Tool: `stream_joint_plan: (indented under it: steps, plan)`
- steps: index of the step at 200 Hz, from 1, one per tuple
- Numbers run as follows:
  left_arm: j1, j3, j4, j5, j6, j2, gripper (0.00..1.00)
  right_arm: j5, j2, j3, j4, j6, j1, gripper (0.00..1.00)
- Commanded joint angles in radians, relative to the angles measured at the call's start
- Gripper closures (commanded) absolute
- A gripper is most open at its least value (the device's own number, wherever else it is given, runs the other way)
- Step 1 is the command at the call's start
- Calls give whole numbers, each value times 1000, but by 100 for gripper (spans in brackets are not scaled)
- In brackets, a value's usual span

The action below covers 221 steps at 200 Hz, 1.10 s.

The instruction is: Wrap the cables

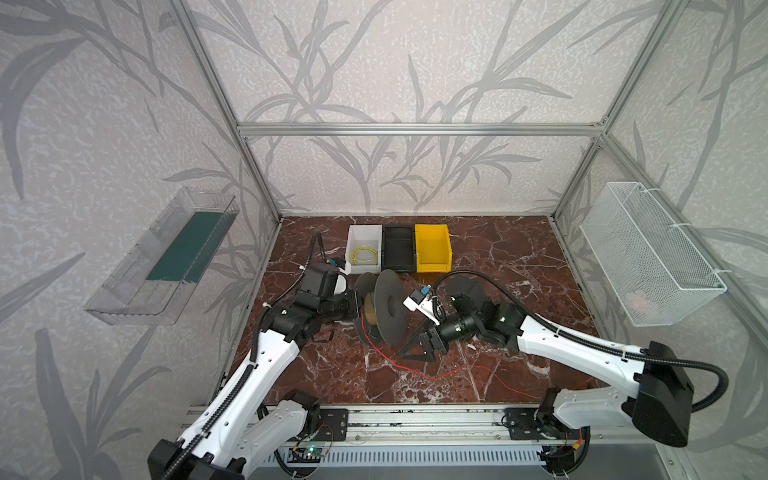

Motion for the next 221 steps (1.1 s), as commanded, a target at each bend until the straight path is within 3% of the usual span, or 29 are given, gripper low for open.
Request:
stream_joint_plan:
  steps: [1,56,106,127,159,197,221]
  plan:
    - [40,44,98,144,-16,-29,100,-176,35,-61,180,32,11,19]
    - [167,63,164,279,-105,-36,100,-152,39,-120,163,-59,66,25]
    - [344,7,346,475,-266,-54,100,23,-95,-242,48,-90,96,34]
    - [403,-20,425,536,-333,-66,100,66,-93,-274,23,-93,96,48]
    - [473,-54,509,601,-409,-98,100,142,-40,-270,-22,-116,93,100]
    - [555,-80,582,680,-473,-145,100,212,40,-222,-111,-117,14,100]
    - [580,-64,538,695,-428,-179,100,231,76,-170,-193,-123,-94,100]
